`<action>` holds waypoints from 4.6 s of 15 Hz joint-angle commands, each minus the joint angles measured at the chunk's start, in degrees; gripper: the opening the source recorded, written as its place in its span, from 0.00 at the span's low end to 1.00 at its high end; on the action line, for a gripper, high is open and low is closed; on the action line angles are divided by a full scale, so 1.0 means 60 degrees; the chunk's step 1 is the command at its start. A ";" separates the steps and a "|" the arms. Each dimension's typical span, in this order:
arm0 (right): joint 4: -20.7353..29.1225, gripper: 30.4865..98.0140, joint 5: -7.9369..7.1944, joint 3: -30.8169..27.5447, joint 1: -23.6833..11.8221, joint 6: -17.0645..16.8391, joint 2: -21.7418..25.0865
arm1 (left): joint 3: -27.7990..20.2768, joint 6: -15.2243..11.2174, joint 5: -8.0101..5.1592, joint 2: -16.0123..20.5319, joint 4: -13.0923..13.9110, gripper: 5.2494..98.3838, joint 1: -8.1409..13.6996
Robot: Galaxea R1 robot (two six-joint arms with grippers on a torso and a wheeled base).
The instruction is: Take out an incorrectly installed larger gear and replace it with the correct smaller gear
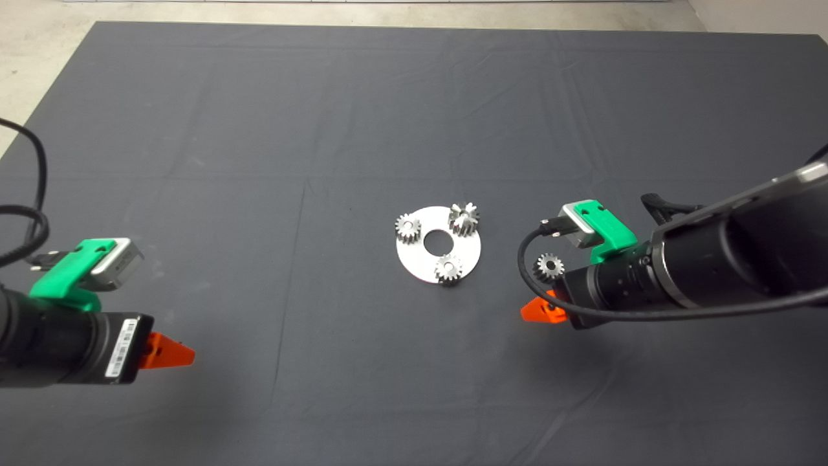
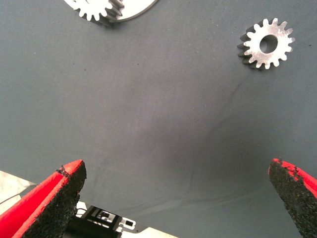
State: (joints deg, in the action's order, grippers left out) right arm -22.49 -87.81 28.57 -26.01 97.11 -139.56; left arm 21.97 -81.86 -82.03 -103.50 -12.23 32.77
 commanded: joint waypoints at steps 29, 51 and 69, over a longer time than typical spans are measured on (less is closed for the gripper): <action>0.0555 1.00 0.0280 0.7731 -0.0073 -0.4129 -0.3614 | -0.0046 -0.0053 -0.0010 -0.0073 0.0119 0.74 0.0120; -0.0587 1.00 0.0016 0.6470 0.0333 -0.3719 -0.3614 | -0.0046 -0.0038 -0.0010 -0.0044 0.0119 0.74 0.0120; -0.1129 0.97 0.0045 0.7437 0.0790 -0.3866 -0.3687 | -0.0031 0.0006 0.0002 -0.0059 0.0104 0.74 0.0120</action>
State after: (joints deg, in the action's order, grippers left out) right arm -27.53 -87.48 73.51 -19.87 73.95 -161.31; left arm 21.99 -81.97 -81.97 -104.11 -12.18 32.77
